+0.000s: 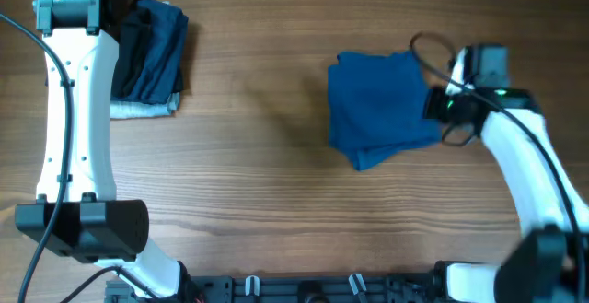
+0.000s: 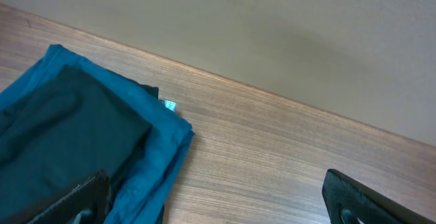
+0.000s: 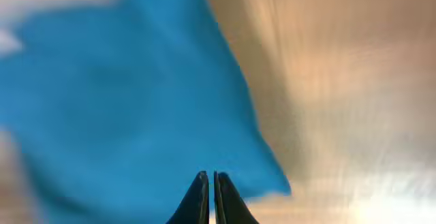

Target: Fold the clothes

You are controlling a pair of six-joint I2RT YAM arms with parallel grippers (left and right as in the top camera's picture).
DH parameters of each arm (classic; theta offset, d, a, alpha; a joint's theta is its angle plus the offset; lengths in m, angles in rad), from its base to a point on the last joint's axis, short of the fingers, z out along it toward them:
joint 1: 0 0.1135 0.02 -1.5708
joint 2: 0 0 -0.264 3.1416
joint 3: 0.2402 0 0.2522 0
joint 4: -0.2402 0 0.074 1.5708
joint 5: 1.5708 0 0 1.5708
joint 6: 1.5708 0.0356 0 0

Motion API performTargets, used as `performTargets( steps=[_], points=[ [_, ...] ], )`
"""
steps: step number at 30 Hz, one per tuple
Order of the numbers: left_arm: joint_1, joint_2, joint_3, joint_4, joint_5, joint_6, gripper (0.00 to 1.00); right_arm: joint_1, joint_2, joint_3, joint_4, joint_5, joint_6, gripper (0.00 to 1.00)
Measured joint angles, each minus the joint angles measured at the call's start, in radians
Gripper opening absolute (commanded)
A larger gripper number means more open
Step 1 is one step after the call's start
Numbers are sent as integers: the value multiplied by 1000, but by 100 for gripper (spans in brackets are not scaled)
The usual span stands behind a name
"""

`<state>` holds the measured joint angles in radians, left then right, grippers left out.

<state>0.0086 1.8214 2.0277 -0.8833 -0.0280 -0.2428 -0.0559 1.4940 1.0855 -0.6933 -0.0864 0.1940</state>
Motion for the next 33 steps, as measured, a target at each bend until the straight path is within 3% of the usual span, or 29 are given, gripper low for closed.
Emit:
performTargets(
  steps=[3, 7, 11, 17, 23, 27, 33],
  points=[
    [0, 0, 0, 0, 0, 0, 100, -9, -127, 60, 51, -177, -69, 4],
    [0, 0, 0, 0, 0, 0, 100, -97, -46, 33, 85, -444, -215, 4],
    [0, 0, 0, 1, 0, 0, 100, -192, 174, 29, 136, -723, -375, 4],
    [0, 0, 0, 0, 0, 0, 100, -204, 592, 27, 237, -943, -494, 4],
    [0, 0, 0, 0, 0, 0, 100, -207, 523, 110, 106, -995, -540, 4],
    [0, 0, 0, 0, 0, 0, 100, -206, 369, 169, 297, -954, -445, 4],
    [0, 0, 0, 0, 0, 0, 100, -206, 512, 169, 404, -925, -397, 4]
  ],
)
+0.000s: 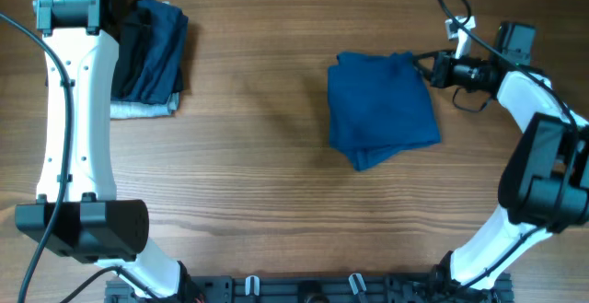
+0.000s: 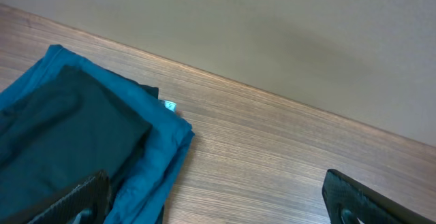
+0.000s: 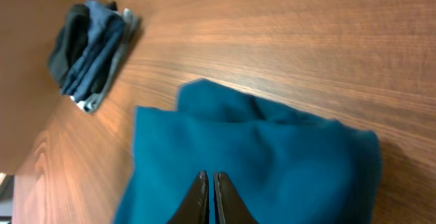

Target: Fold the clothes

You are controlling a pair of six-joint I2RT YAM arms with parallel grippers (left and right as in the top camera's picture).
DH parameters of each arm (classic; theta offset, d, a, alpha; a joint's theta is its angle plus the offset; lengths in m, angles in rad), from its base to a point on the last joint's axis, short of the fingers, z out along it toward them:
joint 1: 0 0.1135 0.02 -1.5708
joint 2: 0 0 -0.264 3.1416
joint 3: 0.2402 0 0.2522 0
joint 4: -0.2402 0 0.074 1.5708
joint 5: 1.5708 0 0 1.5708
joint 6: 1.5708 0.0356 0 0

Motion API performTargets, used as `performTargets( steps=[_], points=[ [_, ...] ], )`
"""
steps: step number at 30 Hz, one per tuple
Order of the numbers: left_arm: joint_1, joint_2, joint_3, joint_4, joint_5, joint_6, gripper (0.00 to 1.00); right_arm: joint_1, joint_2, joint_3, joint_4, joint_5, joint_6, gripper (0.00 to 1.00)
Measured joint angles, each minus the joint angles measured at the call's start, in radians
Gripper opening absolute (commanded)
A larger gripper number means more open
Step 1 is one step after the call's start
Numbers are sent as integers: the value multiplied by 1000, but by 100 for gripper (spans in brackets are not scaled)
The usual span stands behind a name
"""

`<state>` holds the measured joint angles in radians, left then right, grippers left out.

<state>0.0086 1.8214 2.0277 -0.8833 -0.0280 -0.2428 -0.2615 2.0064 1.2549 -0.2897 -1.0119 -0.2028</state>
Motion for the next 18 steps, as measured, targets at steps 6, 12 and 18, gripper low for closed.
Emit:
performTargets(
  steps=[6, 12, 18],
  points=[
    [0, 0, 0, 0, 0, 0, 100, 3, 139, -4, 167, 43, 110, 4],
    [0, 0, 0, 0, 0, 0, 100, 29, 56, 117, 220, -10, 352, 4],
    [0, 0, 0, -1, 0, 0, 100, 307, -63, 148, -77, 166, 386, 4]
  ],
)
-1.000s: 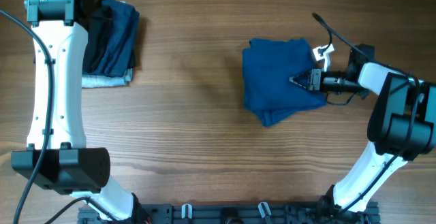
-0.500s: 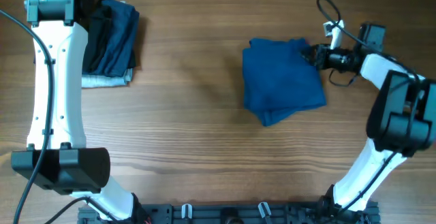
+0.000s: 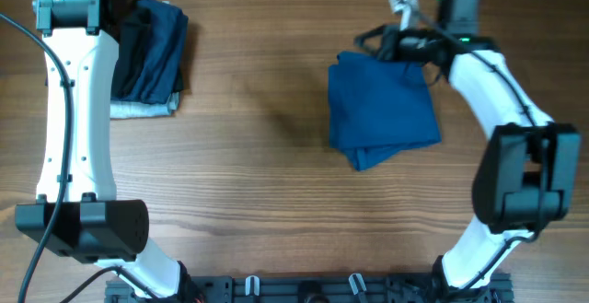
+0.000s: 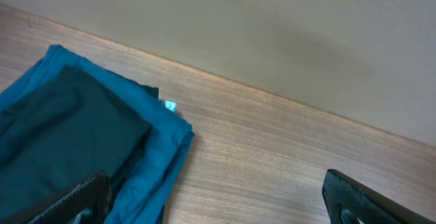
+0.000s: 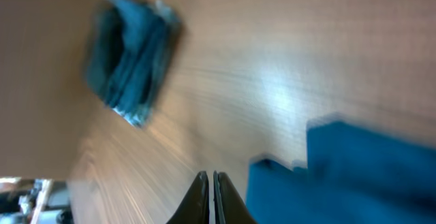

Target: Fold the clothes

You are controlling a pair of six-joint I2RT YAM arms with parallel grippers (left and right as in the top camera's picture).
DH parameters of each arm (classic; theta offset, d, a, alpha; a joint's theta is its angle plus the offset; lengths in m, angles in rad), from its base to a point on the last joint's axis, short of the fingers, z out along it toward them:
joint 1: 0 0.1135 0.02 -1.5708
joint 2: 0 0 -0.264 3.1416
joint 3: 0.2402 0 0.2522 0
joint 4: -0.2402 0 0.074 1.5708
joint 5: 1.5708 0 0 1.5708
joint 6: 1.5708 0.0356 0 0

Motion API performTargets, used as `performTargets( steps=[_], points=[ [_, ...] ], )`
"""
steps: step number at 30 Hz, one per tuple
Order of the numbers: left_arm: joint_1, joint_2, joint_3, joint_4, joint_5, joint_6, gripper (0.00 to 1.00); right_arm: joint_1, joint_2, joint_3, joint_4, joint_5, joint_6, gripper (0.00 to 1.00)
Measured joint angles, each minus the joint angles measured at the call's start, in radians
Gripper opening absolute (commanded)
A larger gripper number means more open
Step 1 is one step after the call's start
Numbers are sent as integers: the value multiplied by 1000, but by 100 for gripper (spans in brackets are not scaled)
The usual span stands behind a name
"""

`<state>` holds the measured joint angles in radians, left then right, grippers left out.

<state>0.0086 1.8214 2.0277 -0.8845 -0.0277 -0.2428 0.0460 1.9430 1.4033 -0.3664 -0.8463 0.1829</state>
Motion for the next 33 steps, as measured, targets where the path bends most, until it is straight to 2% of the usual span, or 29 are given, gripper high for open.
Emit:
performTargets(
  steps=[3, 6, 9, 12, 13, 15, 17, 18, 19, 20, 23, 26, 28, 33],
  points=[
    [0, 0, 0, 1, 0, 0, 100, 116, 47, -2, -55, 201, -2, 4],
    [0, 0, 0, 1, 0, 0, 100, 179, 106, -2, -6, 295, -5, 4],
    [0, 0, 0, 1, 0, 0, 100, 182, 155, -2, 14, 339, -4, 4],
    [0, 0, 0, 1, 0, 0, 100, 181, 210, -2, 72, 354, -5, 5],
    [0, 0, 0, 1, 0, 0, 100, 180, 217, -3, 113, 353, -9, 12],
    [0, 0, 0, 1, 0, 0, 100, 179, 218, -5, 200, 315, -43, 19],
    [0, 0, 0, 1, 0, 0, 100, 166, 202, -5, 229, 182, -51, 19],
    [0, 0, 0, 1, 0, 0, 100, 154, 179, -5, 223, 126, -48, 16],
    [0, 0, 0, 1, 0, 0, 100, 143, 150, -2, 175, 90, -37, 13],
    [0, 0, 0, 1, 0, 0, 100, 120, 80, -2, 54, 46, -24, 4],
    [0, 0, 0, 2, 0, 0, 100, 79, -40, 19, -211, -2, -71, 4],
    [0, 0, 0, 0, 0, 0, 100, 82, -55, 0, -442, 46, -195, 4],
    [0, 0, 0, 1, 0, 0, 100, 84, -55, -53, -457, 121, -239, 4],
    [0, 0, 0, 1, 0, 0, 100, 84, -44, -214, -339, 206, -267, 4]
  ],
)
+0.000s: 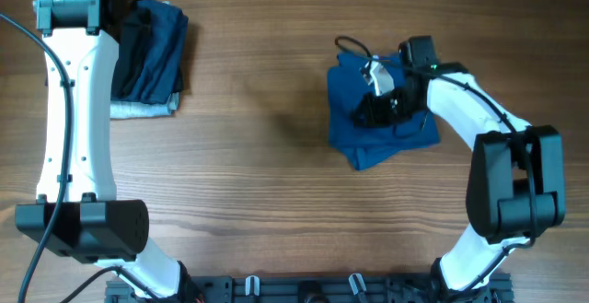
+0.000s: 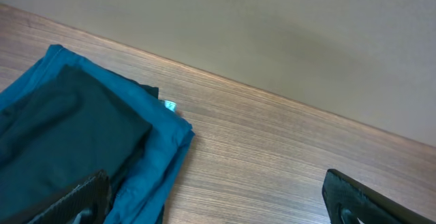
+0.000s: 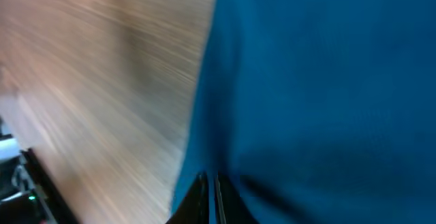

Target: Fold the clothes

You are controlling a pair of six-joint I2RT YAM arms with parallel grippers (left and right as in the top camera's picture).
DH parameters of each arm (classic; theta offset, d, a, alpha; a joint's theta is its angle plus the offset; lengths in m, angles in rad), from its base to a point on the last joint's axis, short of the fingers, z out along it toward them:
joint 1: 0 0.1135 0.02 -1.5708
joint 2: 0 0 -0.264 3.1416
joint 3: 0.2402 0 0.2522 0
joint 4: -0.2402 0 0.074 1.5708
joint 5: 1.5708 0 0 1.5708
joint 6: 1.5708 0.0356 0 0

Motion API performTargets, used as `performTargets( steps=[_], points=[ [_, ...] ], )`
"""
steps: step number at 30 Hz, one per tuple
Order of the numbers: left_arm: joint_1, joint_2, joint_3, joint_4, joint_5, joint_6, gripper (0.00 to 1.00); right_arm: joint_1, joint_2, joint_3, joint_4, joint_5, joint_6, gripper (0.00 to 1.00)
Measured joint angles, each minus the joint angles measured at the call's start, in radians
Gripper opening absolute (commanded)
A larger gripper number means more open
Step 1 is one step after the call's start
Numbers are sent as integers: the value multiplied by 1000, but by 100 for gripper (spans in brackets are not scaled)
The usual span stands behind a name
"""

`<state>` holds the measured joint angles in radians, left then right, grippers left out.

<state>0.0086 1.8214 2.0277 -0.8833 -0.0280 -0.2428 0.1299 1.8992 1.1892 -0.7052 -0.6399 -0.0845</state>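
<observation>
A blue folded garment [image 1: 348,96] lies right of the table's middle. My right gripper [image 1: 366,115] sits low over its centre, fingers shut. In the right wrist view the shut fingertips [image 3: 204,183] point at the garment [image 3: 327,81] near its left edge, blurred. My left gripper [image 2: 214,203] hangs open at the far left corner, one finger [image 2: 78,195] over the stack, nothing between the fingers.
A stack of folded dark blue and grey clothes [image 1: 147,50] lies at the far left, seen close in the left wrist view [image 2: 75,142]. A pale wall [image 2: 272,26] borders the wooden table [image 1: 258,192] behind it. The left arm [image 1: 78,110] stretches along the left side.
My right gripper was at the blue garment's far edge; now it is over the garment's middle, pointing down at the cloth. The left arm and the stack are unchanged.
The right gripper, shut throughout, first stood at the folded garment's right edge, then off to its far right, then at its far edge, and now rests over its middle. The garment's folded outline looks the same. The left gripper stayed open above the stack.
</observation>
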Motion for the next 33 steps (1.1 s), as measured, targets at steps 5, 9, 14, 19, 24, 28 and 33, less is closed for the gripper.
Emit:
performTargets(
  steps=[5, 9, 14, 19, 24, 28, 33],
  points=[
    [0, 0, 0, 0, 0, 0, 100, 0, 6, -97, 45, 13, 0, 5],
    [0, 0, 0, 0, 0, 0, 100, -1, 6, -105, 27, -61, -68, 4],
    [0, 0, 0, 0, 0, 0, 100, -65, -109, 106, -169, -26, -43, 10],
    [0, 0, 0, 0, 0, 0, 100, -359, -316, 166, -193, 426, 93, 99],
    [0, 0, 0, 0, 0, 0, 100, -538, -321, 166, -192, 596, 126, 100],
    [0, 0, 0, 0, 0, 0, 100, -537, -321, 166, -192, 613, 127, 99],
    [0, 0, 0, 41, 0, 0, 100, -537, -321, 166, -189, 616, 127, 99]
  ],
)
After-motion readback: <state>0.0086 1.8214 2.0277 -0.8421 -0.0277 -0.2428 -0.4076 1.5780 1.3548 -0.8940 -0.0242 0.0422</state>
